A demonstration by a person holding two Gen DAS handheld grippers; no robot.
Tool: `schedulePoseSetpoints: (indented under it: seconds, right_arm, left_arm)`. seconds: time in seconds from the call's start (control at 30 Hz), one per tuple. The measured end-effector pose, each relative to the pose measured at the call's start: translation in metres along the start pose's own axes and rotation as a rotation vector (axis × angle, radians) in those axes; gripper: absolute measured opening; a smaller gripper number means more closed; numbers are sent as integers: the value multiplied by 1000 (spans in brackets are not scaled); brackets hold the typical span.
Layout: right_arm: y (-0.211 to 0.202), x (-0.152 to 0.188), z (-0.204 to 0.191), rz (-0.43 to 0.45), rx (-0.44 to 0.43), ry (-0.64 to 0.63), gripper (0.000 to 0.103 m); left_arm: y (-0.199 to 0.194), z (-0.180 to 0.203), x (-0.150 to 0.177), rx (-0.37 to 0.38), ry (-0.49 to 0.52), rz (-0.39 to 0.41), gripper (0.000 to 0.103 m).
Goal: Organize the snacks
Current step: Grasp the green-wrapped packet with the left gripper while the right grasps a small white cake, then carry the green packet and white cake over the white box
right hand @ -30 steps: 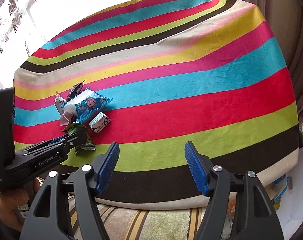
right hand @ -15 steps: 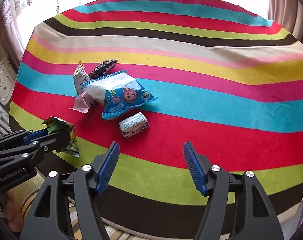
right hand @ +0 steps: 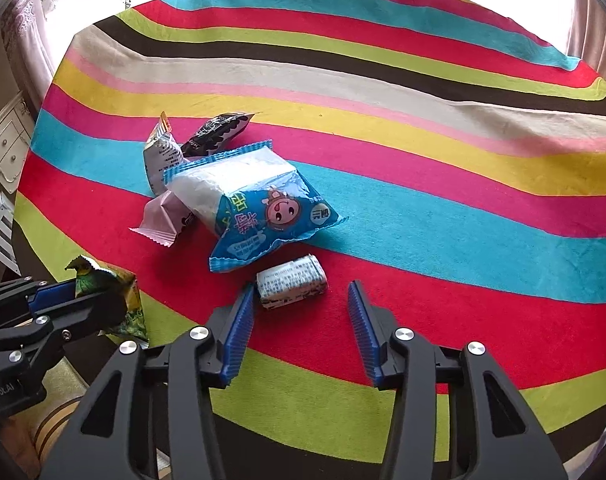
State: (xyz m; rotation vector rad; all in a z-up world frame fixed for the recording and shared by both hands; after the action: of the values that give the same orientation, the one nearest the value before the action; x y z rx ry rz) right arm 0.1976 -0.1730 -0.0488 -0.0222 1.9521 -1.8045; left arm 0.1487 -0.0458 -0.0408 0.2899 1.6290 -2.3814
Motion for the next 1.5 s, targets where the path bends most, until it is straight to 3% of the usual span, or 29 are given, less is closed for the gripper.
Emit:
schedulePoseSetpoints:
  seconds: [0.4,0.53,0.8,1.07,1.5]
  right_arm:
    - [3,-7,2,24,-11,-3,44]
    - [3,-7,3,32,-1,5,36]
    - [-3,-1,2,41,-4,9,34]
    - [-28,18,16,80,-31,82,34]
    - [-71,69,61,154,-65,220,34]
  left_arm:
    - [4,2,-1,-2,-2,-12,30]
    - [6,4,-1,-15,1,-14,30]
    - [8,11,-1,-64,15,-12,30]
    - [-1,28,-1,-127,63,11,30]
    - [-5,88,12,-148,184,12,30]
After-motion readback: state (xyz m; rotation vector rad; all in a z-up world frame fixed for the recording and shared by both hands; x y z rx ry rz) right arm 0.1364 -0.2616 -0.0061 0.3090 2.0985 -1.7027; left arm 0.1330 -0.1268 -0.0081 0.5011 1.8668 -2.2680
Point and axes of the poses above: each gripper's, at about its wrist camera, not at the fingertips, and y roughly the way its jaws point, z to its right, x to its underside, the point moved 5 cm from there along y, roughly the way its jaws point, and after that the axes turned 14 degrees about -z, right-handed, at the moved point
